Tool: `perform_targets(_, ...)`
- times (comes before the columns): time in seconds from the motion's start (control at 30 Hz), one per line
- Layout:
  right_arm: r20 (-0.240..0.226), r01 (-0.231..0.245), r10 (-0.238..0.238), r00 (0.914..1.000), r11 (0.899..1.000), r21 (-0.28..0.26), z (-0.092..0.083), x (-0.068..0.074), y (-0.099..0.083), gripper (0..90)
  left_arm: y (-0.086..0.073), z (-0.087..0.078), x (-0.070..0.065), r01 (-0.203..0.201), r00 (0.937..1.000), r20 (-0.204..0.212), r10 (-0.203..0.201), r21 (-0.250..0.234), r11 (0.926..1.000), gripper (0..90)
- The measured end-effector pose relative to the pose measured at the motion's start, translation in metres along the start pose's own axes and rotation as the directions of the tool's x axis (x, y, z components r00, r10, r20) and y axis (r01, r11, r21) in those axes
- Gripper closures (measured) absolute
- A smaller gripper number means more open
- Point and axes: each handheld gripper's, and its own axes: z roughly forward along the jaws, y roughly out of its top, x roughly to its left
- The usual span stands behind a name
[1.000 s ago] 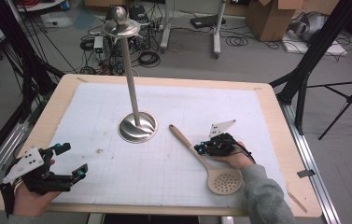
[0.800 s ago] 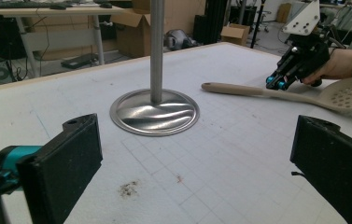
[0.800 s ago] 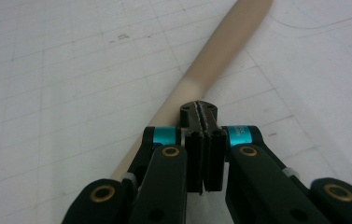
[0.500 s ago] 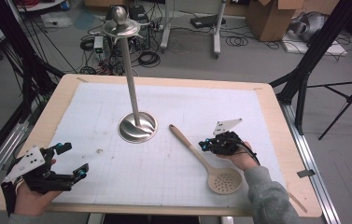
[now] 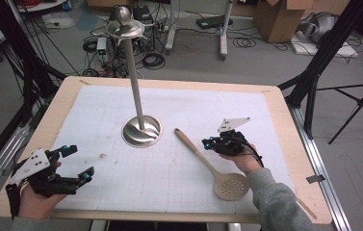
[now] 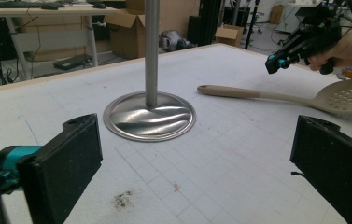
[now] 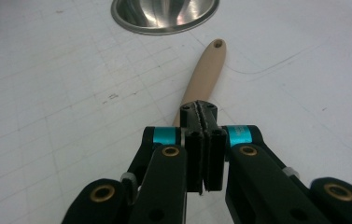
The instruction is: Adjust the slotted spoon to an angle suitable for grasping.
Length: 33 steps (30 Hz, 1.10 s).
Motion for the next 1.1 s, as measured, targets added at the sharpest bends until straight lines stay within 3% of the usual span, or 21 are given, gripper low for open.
perform_targets(0.13, 0.022, 0.018, -0.018, 0.9996, 1.0, 0.019, 0.006, 0.003, 0.01, 89.9, 0.001, -0.001, 0.0, -0.001, 1.0, -0.001, 0.001, -0.006, 1.0, 2.5)
perform_targets(0.2, 0.016, -0.004, 0.004, 0.9999, 1.0, 0.005, 0.008, 0.004, 0.014, 89.9, 0.001, -0.003, 0.0, 0.0, 1.0, -0.003, 0.0, -0.009, 1.0, 2.5)
perform_targets(0.37, 0.034, 0.0, -0.002, 0.9994, 0.999, 0.037, 0.021, 0.003, 0.018, 89.9, 0.001, -0.005, 0.001, 0.003, 1.0, -0.007, -0.003, -0.011, 0.9999, 2.5)
perform_targets(0.7, 0.038, -0.027, 0.023, 0.999, 0.994, 0.109, 0.041, -0.002, 0.016, 89.9, 0.0, -0.007, 0.003, 0.006, 0.9999, -0.011, -0.006, -0.015, 0.9999, 2.5)
perform_targets(1.1, 0.042, -0.046, 0.041, 0.9983, 0.99, 0.136, 0.051, -0.008, 0.013, 89.8, 0.0, -0.009, 0.003, 0.006, 0.9999, -0.014, -0.006, -0.015, 0.9999, 2.5)
